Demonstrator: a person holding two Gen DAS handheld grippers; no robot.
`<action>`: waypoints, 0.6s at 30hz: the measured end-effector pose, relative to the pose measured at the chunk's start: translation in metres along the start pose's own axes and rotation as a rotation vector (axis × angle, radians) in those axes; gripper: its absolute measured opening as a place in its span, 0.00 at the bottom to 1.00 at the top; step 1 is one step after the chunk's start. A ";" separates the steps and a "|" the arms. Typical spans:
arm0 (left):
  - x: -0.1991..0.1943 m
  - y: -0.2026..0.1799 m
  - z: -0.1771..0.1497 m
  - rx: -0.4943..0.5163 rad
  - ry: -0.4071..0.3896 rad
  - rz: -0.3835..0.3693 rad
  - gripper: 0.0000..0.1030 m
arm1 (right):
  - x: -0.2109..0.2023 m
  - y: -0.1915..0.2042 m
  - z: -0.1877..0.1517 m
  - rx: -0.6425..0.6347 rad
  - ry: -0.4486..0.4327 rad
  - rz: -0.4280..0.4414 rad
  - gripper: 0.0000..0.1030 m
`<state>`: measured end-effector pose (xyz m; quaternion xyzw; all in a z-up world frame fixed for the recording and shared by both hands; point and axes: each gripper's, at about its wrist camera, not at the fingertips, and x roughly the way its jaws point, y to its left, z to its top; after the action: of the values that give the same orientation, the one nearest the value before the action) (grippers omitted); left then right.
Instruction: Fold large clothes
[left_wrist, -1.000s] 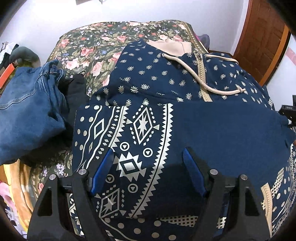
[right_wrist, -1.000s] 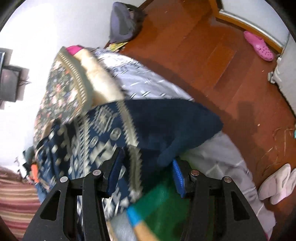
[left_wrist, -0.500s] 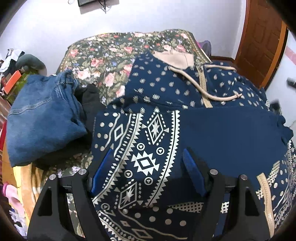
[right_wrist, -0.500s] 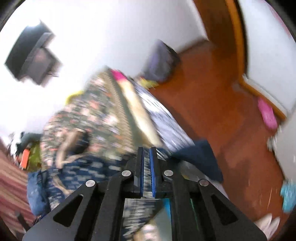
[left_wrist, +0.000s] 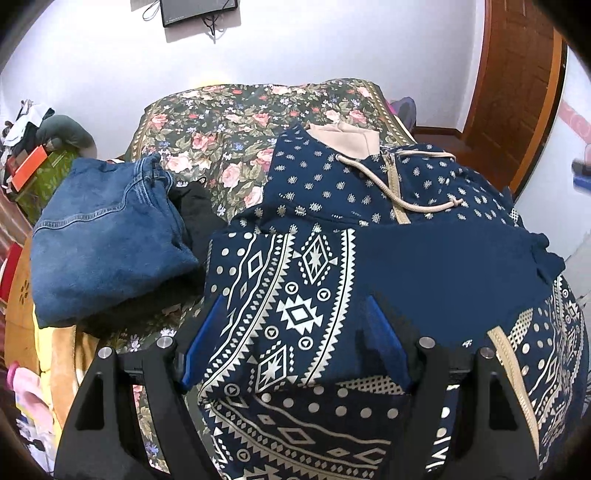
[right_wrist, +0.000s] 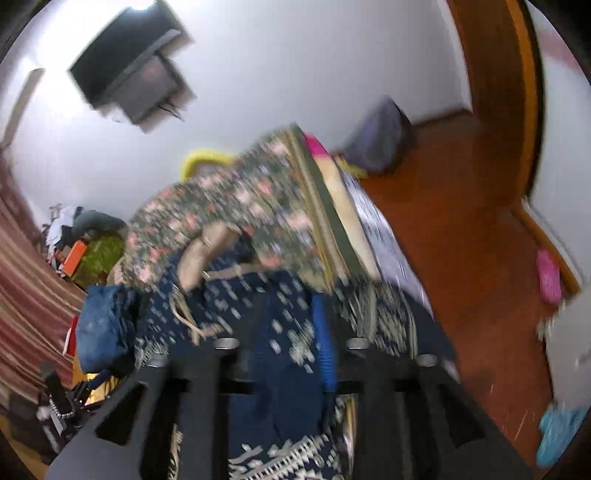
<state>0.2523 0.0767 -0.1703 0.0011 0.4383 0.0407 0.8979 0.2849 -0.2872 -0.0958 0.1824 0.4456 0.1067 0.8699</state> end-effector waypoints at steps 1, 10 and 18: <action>0.001 0.001 -0.001 -0.002 0.004 0.000 0.74 | 0.003 -0.004 -0.004 0.022 0.015 -0.010 0.46; 0.018 0.001 -0.008 -0.029 0.044 -0.004 0.74 | 0.066 -0.093 -0.049 0.368 0.276 0.008 0.46; 0.031 -0.005 -0.007 -0.041 0.064 -0.006 0.74 | 0.098 -0.116 -0.033 0.460 0.273 0.011 0.46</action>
<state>0.2663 0.0741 -0.1996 -0.0198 0.4660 0.0469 0.8833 0.3173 -0.3509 -0.2337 0.3619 0.5702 0.0309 0.7369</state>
